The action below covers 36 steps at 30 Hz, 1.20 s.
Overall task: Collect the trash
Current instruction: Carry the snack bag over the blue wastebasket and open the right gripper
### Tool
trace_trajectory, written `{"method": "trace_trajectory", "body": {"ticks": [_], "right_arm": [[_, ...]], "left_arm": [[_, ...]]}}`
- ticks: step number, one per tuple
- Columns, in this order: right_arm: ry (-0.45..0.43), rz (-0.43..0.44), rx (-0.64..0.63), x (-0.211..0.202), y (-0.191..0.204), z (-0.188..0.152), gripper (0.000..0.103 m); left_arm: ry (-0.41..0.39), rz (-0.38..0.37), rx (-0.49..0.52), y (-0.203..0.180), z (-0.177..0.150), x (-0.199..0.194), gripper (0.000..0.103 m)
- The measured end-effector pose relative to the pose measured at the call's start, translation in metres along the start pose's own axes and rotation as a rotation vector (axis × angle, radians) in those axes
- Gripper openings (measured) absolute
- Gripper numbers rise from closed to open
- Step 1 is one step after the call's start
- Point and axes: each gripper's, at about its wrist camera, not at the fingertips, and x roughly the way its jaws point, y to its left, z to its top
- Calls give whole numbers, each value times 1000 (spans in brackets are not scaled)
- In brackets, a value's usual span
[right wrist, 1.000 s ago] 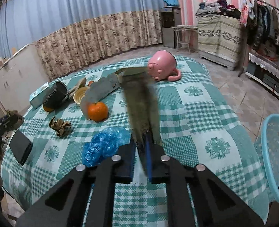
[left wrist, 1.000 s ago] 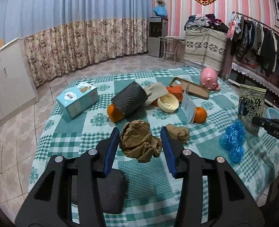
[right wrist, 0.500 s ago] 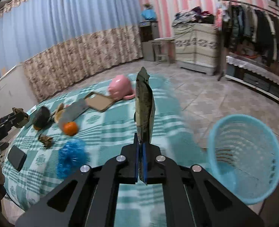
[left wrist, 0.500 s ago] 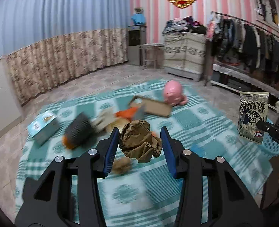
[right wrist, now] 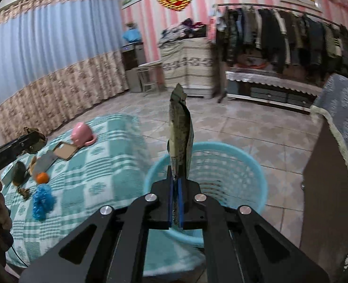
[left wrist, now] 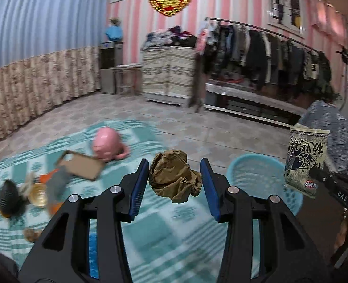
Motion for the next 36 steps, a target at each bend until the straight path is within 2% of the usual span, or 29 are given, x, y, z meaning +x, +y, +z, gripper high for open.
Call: {"method": "trace_trajectory", "body": {"ticks": [7, 13, 21, 30, 33, 36], "right_arm": [[-2, -42, 44, 1, -41, -4, 4], [1, -51, 76, 11, -59, -13, 4], [27, -62, 120, 31, -83, -25, 4], [55, -68, 139, 51, -102, -28, 4], [65, -65, 141, 58, -104, -27, 4], [77, -58, 134, 66, -101, -27, 4]], "left_arm": [[46, -50, 50, -52, -2, 43, 44], [68, -101, 76, -82, -7, 67, 44], [125, -177, 117, -120, -15, 119, 44], [194, -183, 191, -167, -27, 186, 46], [197, -171, 197, -170, -29, 194, 53], [198, -168, 174, -166, -24, 198, 75]]}}
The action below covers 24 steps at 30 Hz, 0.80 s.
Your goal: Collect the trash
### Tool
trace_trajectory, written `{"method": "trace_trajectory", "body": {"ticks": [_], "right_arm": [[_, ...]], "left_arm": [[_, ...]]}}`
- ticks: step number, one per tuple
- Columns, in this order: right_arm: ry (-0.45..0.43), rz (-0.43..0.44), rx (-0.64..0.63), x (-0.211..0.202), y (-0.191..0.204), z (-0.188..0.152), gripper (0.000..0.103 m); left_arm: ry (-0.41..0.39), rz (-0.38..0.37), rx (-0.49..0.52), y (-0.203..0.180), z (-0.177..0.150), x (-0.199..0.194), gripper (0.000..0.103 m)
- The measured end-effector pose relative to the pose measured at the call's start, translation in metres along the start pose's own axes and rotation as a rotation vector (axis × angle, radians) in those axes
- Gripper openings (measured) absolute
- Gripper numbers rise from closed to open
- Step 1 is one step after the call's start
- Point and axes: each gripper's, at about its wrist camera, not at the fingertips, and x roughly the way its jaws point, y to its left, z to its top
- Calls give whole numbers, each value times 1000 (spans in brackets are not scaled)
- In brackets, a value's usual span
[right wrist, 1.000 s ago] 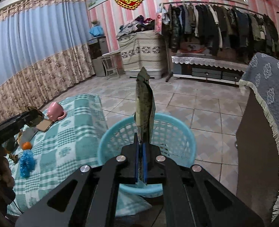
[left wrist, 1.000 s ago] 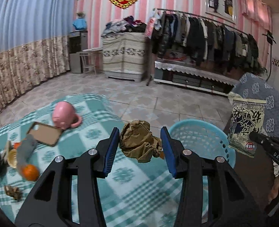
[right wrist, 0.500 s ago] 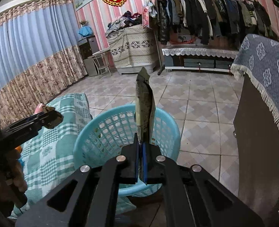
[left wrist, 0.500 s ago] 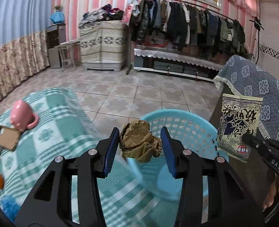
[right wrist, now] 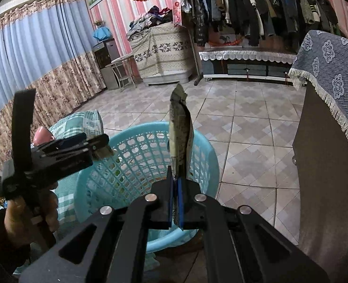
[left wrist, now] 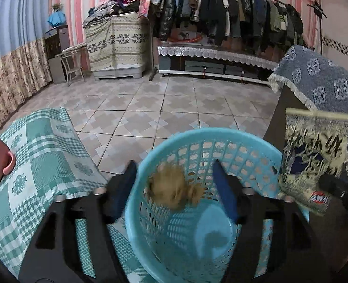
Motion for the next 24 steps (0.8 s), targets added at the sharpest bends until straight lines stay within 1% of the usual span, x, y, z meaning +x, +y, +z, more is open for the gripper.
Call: {"method": "trace_trajectory", "body": {"ticks": [1, 5, 7, 9, 12, 15, 16, 18, 19, 20, 21, 23, 24], "right_arm": [[4, 2, -2, 1, 1, -2, 4], [25, 11, -4, 10, 6, -6, 4], [32, 13, -7, 13, 11, -8, 4], [38, 17, -7, 17, 15, -8, 4], [41, 14, -17, 24, 23, -7, 5], [43, 14, -33, 31, 29, -6, 5], [43, 9, -36, 32, 31, -5, 8], [46, -4, -40, 35, 34, -3, 32], [41, -13, -42, 35, 38, -3, 59], [29, -20, -45, 33, 40, -3, 68], [18, -30, -57, 31, 43, -3, 68], [23, -42, -75, 30, 48, -2, 69], [23, -44, -77, 29, 50, -2, 73]], "left_arm": [[-3, 10, -7, 3, 1, -1, 80], [-30, 71, -12, 15, 6, -14, 83], [-60, 107, -22, 24, 7, -26, 90], [-90, 145, -39, 32, 7, -39, 94], [-117, 182, -41, 43, 5, -56, 95], [-127, 211, -45, 54, 4, -70, 96], [-128, 213, -52, 57, 4, -73, 97], [-132, 213, -74, 65, 3, -84, 97], [-135, 215, -82, 69, 3, -88, 97], [-139, 220, -87, 73, 3, -93, 97], [-144, 228, -94, 77, 2, -100, 97], [-154, 236, -104, 84, -2, -110, 97], [-160, 246, -111, 89, -3, -117, 97]]}}
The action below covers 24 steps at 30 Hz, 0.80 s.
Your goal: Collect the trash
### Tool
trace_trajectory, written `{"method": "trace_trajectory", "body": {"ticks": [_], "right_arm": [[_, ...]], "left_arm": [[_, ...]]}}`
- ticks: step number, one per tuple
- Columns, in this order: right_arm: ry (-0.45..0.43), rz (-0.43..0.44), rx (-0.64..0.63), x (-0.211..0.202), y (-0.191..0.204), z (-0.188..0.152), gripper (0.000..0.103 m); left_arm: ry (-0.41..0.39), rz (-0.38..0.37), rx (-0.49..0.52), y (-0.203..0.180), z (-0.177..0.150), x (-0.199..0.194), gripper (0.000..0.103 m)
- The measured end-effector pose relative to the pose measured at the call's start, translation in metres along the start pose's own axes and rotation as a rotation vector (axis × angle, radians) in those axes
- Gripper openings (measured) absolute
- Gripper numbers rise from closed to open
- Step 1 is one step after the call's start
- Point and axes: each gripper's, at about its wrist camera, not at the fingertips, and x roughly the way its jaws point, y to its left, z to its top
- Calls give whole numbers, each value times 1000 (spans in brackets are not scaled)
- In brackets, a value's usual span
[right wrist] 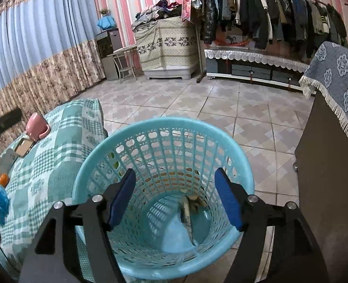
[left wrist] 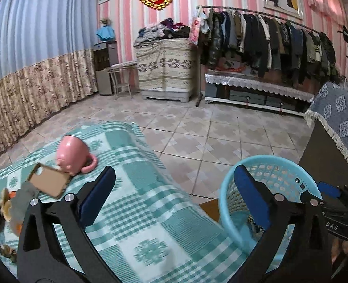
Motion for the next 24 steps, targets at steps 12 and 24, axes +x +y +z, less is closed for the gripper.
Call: {"method": "trace_trajectory", "body": {"ticks": [12, 24], "right_arm": [[-98, -17, -71, -51, 45, 3, 95], [-171, 80, -170, -98, 117, -5, 95]], "left_arm": [[-74, 101, -62, 64, -15, -78, 97], [-94, 202, -123, 128, -47, -142, 98]]}}
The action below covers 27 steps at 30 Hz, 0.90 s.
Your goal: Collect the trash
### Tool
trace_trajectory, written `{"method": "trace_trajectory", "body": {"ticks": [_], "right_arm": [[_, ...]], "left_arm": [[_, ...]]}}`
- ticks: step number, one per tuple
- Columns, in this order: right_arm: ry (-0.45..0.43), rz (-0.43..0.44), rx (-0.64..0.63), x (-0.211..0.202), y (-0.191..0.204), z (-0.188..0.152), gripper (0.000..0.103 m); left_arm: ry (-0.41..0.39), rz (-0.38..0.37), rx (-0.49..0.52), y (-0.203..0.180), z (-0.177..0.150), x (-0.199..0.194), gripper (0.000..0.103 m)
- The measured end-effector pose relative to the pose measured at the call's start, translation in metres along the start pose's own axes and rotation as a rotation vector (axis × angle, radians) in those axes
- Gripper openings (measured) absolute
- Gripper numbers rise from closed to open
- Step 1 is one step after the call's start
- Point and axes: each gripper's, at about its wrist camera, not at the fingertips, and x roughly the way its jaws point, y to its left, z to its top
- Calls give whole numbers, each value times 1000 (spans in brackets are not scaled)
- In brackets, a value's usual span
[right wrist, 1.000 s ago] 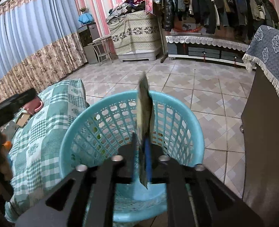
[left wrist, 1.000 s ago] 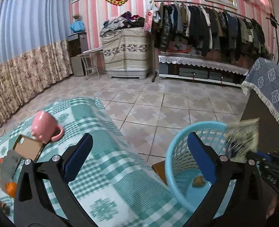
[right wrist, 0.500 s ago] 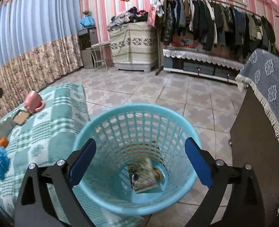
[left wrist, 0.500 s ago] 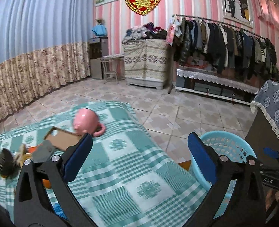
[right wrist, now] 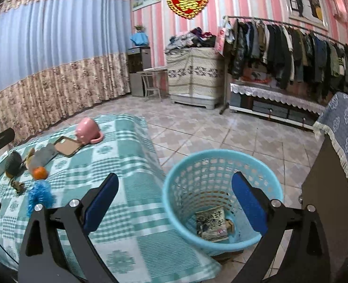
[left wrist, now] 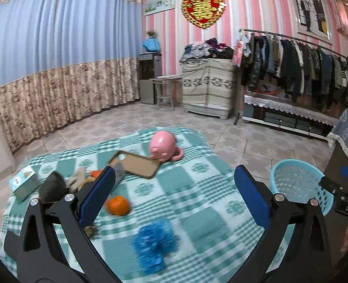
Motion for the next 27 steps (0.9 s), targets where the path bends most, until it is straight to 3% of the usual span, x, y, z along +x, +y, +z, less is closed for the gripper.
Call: {"method": "trace_trajectory", "body": {"ticks": [14, 19, 27], "right_arm": [[-21, 26, -60, -18, 45, -15, 95], [-14, 32, -66, -16, 55, -19, 95], [15, 44, -93, -10, 77, -29, 95]], "left_arm": [[9, 96, -90, 76, -28, -22, 98], [4, 169, -40, 89, -36, -26, 98], [24, 193, -56, 119, -56, -35, 98]]}}
